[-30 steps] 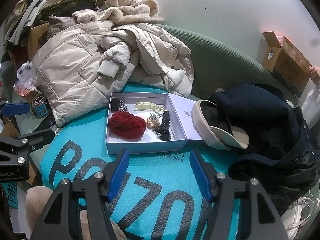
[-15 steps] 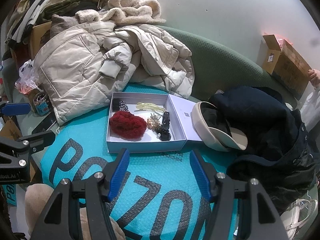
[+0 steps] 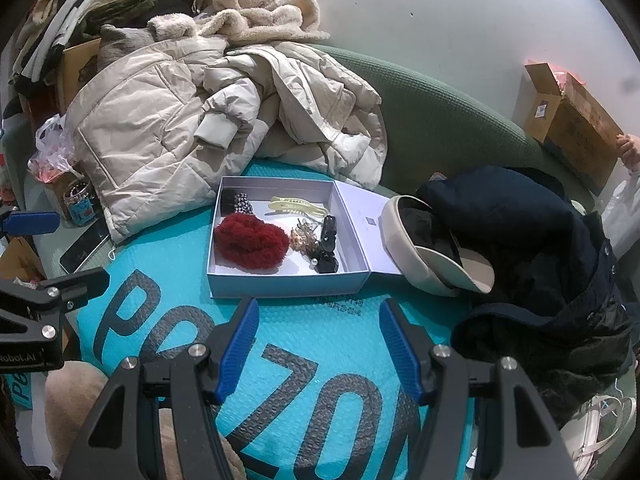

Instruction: Organize objects

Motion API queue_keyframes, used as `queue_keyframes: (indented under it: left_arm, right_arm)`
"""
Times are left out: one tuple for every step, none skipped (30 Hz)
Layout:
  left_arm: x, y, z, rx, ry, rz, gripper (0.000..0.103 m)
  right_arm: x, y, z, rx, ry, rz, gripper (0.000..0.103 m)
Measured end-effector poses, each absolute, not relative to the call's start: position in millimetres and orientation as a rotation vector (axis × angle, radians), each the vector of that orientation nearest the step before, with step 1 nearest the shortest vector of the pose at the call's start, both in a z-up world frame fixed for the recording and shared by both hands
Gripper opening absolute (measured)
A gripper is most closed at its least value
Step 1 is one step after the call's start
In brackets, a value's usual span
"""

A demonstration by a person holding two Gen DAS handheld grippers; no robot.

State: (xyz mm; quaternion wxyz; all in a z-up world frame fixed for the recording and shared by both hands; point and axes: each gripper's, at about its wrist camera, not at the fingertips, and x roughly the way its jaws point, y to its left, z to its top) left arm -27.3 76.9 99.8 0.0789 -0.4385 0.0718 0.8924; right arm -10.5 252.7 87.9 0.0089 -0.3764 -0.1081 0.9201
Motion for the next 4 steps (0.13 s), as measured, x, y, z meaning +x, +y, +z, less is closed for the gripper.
queue_keyframes:
  left_arm:
    - [-28.1,77.8,98.3,-1.318,0.215,2.669,0.084]
    - [-28.3,78.7,96.7,-1.322,0.213,2.668,0.084]
    - [-29.0,79.7,95.1,-1.325,0.209,2.663,0.084]
    - [-29.3,80.9,94.0,-1.328,0.209,2.662,0.084]
  right_arm:
    - [-11.0,254.2,86.9,-1.179,-0.334,2.872,0.063]
    - [-11.6,256.1,85.8,-1.182,-0.329,2.869,0.063]
    - [-11.7,257.8,84.5,-1.185,-0.324,2.866,0.063]
    - [-12.1,259.5,83.4,-1.188,-0.318,2.865,0.063]
